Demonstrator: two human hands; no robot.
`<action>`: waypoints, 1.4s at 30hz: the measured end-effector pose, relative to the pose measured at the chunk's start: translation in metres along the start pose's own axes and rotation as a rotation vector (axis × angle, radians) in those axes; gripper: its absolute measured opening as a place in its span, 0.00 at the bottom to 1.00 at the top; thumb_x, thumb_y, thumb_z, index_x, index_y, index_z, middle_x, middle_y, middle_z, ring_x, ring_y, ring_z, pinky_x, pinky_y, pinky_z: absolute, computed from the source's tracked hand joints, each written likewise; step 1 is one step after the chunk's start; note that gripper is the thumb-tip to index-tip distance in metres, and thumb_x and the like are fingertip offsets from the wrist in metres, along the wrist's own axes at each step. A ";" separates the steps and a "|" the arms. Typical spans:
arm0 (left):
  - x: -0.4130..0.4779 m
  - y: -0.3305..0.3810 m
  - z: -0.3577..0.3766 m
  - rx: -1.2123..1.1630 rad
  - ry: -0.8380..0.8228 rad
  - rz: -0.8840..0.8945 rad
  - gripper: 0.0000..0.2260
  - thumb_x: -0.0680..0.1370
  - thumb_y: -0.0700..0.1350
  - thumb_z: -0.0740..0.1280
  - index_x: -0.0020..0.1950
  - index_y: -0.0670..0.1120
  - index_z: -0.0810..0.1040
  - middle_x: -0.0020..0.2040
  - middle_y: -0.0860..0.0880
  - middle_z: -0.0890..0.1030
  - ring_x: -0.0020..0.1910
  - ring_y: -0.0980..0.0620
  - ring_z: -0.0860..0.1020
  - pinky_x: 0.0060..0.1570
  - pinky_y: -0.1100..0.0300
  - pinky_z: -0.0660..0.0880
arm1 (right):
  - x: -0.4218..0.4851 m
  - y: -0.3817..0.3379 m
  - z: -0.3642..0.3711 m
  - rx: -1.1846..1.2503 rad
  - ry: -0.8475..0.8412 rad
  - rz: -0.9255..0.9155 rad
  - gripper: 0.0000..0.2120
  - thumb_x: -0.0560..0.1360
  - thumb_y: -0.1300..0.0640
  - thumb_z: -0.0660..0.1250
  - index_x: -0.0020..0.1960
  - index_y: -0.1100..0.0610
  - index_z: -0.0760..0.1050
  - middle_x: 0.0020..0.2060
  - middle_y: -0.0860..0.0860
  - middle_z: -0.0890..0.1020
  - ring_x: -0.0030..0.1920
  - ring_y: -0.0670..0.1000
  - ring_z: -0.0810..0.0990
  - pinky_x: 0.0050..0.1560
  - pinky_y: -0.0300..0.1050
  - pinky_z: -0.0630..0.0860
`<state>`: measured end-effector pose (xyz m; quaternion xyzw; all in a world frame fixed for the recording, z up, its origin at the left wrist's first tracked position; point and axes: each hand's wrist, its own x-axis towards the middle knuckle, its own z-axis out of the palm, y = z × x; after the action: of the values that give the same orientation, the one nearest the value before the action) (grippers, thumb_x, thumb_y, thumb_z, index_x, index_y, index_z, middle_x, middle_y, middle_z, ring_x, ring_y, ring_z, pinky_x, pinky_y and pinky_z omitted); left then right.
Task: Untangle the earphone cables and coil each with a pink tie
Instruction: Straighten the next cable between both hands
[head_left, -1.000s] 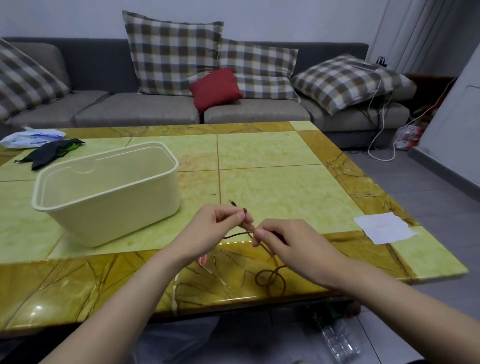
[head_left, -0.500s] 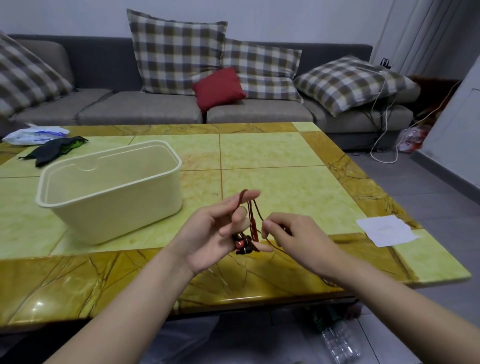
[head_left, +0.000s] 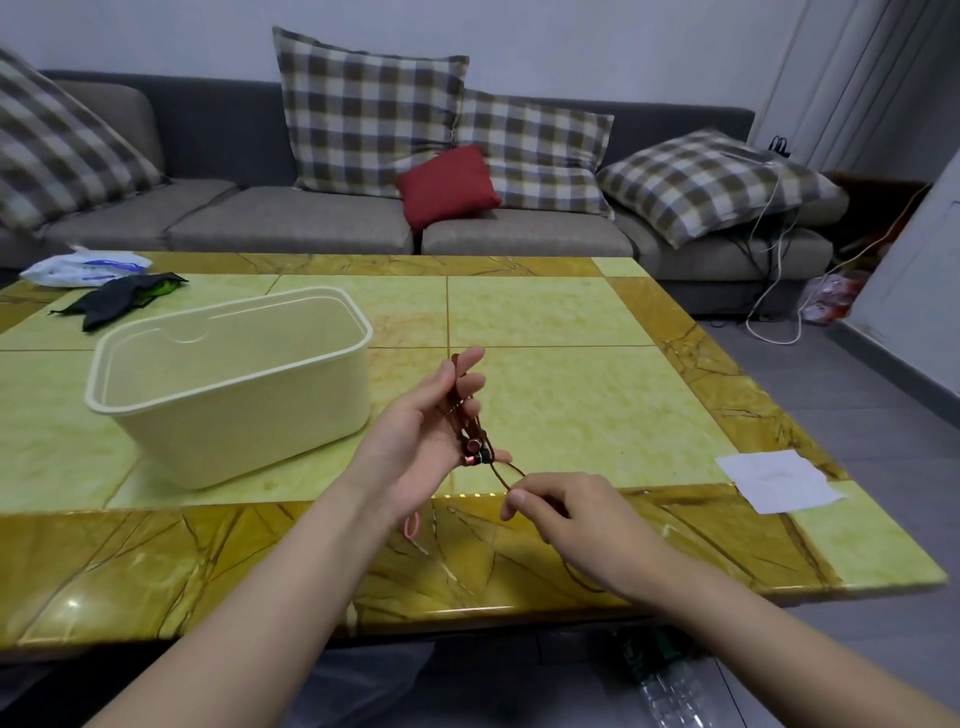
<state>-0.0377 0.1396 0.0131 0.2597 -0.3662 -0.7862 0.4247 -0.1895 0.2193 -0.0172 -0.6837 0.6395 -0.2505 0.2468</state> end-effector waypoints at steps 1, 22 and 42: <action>0.001 0.000 -0.002 0.152 0.006 0.045 0.11 0.79 0.46 0.59 0.54 0.46 0.80 0.38 0.54 0.81 0.37 0.58 0.79 0.52 0.37 0.72 | 0.000 -0.002 -0.002 -0.014 0.000 -0.006 0.12 0.79 0.49 0.60 0.44 0.47 0.80 0.22 0.45 0.69 0.26 0.42 0.69 0.30 0.36 0.62; -0.011 -0.009 -0.009 0.165 -0.329 -0.270 0.12 0.73 0.45 0.66 0.53 0.43 0.83 0.27 0.52 0.68 0.25 0.58 0.64 0.58 0.31 0.69 | 0.016 -0.006 -0.037 0.043 0.196 0.027 0.13 0.78 0.49 0.61 0.40 0.51 0.80 0.27 0.43 0.73 0.27 0.40 0.69 0.29 0.33 0.62; 0.004 0.002 -0.010 0.632 0.069 0.245 0.13 0.80 0.45 0.60 0.46 0.41 0.82 0.45 0.55 0.83 0.27 0.57 0.70 0.42 0.61 0.72 | -0.002 -0.021 -0.017 -0.064 -0.046 -0.050 0.12 0.79 0.49 0.59 0.42 0.48 0.79 0.23 0.45 0.69 0.26 0.43 0.67 0.29 0.36 0.61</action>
<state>-0.0312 0.1320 0.0088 0.3590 -0.6054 -0.5679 0.4267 -0.1849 0.2223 0.0092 -0.7127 0.6239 -0.2203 0.2329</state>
